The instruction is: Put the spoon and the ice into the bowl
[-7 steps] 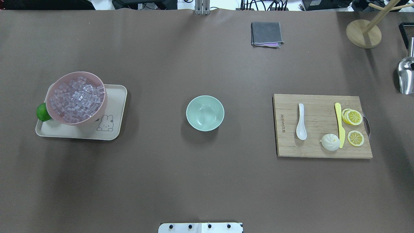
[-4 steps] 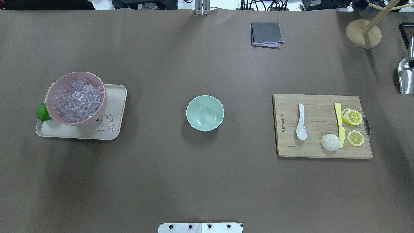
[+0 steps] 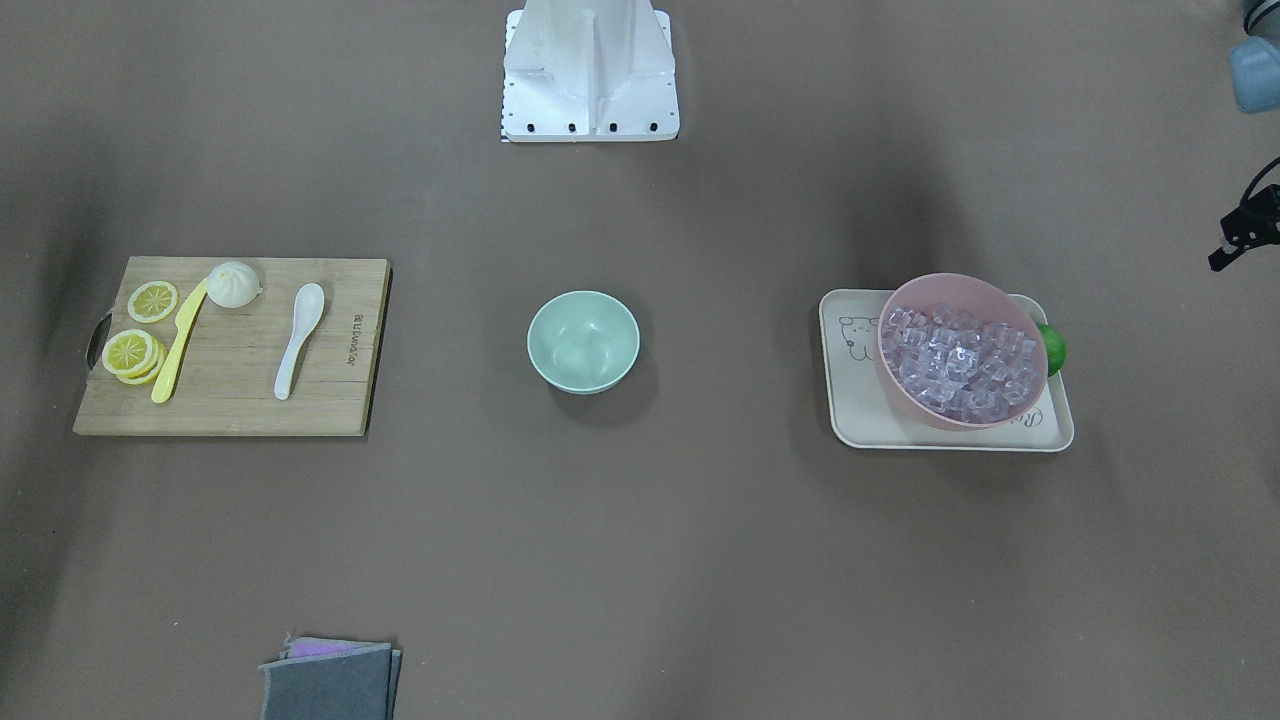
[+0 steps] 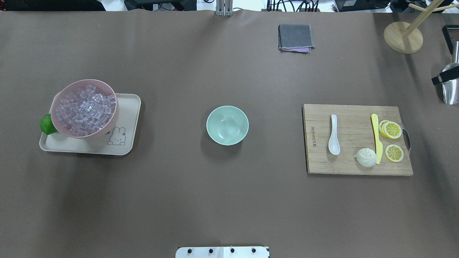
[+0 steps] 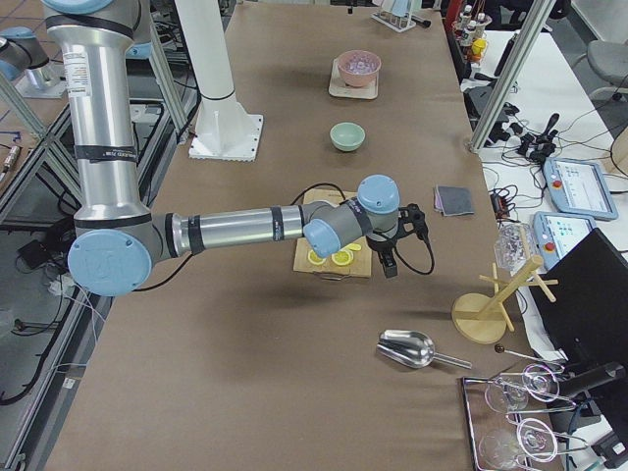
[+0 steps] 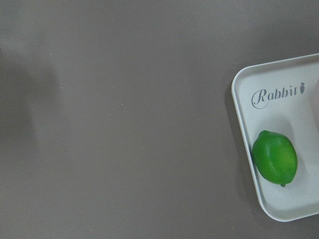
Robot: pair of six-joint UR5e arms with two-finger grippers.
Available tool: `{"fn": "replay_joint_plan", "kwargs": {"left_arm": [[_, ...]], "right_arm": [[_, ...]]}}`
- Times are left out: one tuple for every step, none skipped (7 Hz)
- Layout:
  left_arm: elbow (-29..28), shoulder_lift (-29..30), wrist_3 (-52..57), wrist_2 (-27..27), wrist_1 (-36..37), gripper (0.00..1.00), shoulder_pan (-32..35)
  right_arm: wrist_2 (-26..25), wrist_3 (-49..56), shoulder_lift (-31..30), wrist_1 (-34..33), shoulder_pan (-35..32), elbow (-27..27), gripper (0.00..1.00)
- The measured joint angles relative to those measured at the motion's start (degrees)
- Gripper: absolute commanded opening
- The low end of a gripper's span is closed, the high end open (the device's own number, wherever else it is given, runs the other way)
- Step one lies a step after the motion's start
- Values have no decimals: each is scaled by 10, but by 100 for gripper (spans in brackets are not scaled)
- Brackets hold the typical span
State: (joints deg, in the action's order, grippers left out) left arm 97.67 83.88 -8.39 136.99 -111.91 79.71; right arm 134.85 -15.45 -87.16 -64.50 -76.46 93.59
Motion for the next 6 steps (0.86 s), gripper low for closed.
{"fn": "replay_joint_plan", "kwargs": {"left_arm": [[1,0,-1,1,-2,97,0],[2,0,-12,2,-2,95,0],[6,4,-38,2,-2,95,-2],[11,13,-65,2,-1,95,-3],[13,29,-94,2,0,95,-8],[15,50,-121,1,0,95,-16]], "right_arm": [[1,-4,-3,7,5,0,99],[1,-24,-1,9,13,3,96],[0,-72,2,11,29,12,94],[-8,-127,5,11,51,29,94],[-20,-175,6,11,76,47,93],[-32,-215,8,11,101,60,92]]}}
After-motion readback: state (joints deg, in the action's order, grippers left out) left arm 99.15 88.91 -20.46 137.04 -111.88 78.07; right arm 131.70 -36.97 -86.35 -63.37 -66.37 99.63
